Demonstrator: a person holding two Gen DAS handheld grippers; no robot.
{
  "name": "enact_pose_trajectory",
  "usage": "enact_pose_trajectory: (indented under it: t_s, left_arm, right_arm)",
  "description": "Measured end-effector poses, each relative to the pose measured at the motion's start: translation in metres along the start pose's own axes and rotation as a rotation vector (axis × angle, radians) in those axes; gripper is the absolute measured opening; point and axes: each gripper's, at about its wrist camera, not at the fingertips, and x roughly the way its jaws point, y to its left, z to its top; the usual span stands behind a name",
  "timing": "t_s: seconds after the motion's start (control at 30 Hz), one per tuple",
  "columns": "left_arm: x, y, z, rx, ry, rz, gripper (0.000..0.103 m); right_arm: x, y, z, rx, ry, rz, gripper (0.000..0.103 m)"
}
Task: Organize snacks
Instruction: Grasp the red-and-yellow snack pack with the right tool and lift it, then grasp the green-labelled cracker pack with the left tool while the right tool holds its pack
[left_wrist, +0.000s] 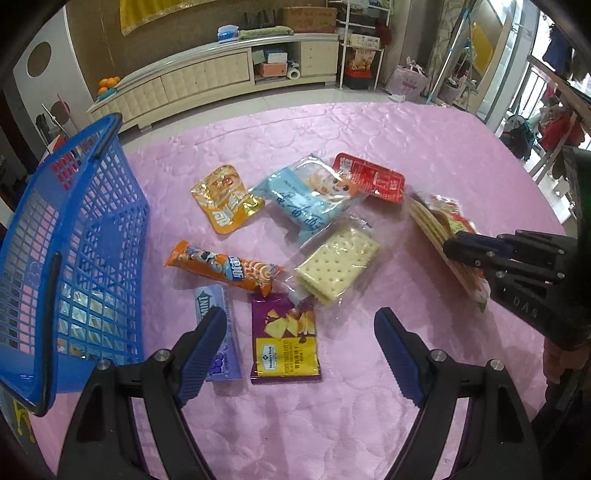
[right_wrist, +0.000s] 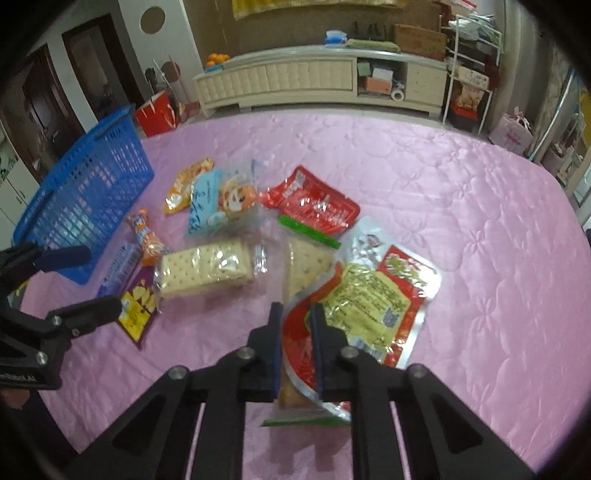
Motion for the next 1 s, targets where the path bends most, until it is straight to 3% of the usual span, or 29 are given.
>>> enact_pose_trajectory:
  t_s: [0.13,0.43,0.73,1.0]
  left_arm:
    - [-0.010,0.004,-0.004,0.006,-0.020,0.000,0.080]
    - [-0.028,0.033,-0.020,-0.031,-0.027,0.010,0.080]
    - [-0.056,0.037,-0.024,-0.036,-0.087,-0.025,0.080]
    - [-0.078,0.036,-0.034,-0.028,-0.126,-0.069,0.080]
  right_arm:
    - [-0.011,0.001,-0.001,0.019,-0.031,0.042,0.009]
    - [-0.028,0.020,-0.002,0.012,-0.072,0.049,0.005]
    - [-0.056,0.037,-0.002,0.028,-0.108,0.099,0.002]
    - [-0.076,0.061,0.005,-0.011,-0.125,0.058,0.002]
